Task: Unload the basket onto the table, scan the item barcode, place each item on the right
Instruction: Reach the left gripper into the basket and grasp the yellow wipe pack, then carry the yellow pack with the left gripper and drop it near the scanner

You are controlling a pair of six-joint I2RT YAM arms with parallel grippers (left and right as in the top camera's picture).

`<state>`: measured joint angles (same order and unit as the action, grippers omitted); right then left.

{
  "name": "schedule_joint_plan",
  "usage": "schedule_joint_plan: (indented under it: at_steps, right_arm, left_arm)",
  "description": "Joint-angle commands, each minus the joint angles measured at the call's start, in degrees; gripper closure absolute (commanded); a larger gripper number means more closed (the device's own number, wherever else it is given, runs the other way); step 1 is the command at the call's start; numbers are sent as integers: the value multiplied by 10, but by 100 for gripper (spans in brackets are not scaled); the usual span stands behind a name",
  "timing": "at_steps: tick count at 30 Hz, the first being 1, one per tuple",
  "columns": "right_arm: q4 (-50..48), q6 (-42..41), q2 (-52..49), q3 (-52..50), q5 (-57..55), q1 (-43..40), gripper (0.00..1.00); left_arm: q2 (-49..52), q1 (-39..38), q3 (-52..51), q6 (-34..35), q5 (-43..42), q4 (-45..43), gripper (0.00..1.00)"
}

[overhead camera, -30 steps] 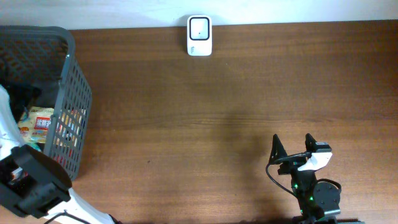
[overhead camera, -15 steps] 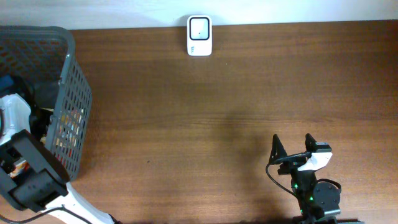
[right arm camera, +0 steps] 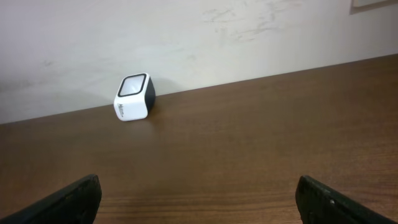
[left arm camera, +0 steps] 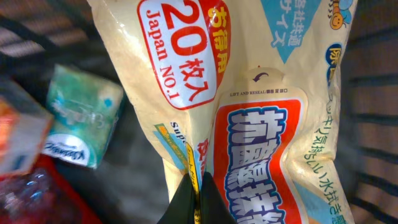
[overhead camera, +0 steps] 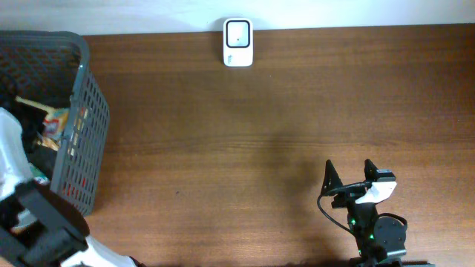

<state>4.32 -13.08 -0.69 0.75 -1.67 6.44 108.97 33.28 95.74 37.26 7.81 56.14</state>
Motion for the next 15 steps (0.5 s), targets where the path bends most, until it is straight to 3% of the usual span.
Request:
schedule_joint_plan:
  at_steps: [1, 5, 10, 12, 15]
  right_arm:
    - [2, 2, 3, -4, -3, 3, 2]
    - [2, 2, 3, -4, -3, 3, 1]
    - [2, 2, 3, -4, -3, 3, 2]
    - [2, 2, 3, -4, -3, 3, 2]
    - [2, 2, 3, -4, -3, 3, 2]
  left_arm:
    - [-92, 1, 23, -9, -12, -3, 100]
    - [-121, -4, 23, -9, -35, -21, 100]
    - [-299, -53, 23, -9, -42, -107, 100]
    - [-343, -119, 23, -9, -43, -134, 100]
    - [-341, -296, 22, -9, -72, -143, 100]
